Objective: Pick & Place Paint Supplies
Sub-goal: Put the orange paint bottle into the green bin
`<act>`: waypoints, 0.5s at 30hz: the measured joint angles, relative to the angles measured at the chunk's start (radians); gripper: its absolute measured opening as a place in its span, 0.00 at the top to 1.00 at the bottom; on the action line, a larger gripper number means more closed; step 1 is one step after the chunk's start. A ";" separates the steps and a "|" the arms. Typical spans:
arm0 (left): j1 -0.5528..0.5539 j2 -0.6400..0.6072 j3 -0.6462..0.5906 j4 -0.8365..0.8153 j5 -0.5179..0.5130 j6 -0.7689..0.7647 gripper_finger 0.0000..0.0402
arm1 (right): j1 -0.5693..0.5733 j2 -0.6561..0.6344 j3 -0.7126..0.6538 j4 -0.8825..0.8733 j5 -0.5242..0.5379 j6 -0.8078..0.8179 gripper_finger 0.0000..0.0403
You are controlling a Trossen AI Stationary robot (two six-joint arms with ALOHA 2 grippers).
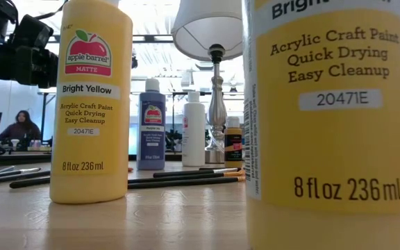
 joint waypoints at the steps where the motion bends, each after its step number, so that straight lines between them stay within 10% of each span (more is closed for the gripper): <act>1: 0.000 0.000 0.000 0.000 0.000 0.000 0.97 | -0.006 0.000 0.015 0.001 0.035 -0.021 0.58; 15: 0.000 0.000 0.000 0.000 0.000 0.000 0.97 | -0.234 0.000 0.191 0.191 0.135 -0.587 0.68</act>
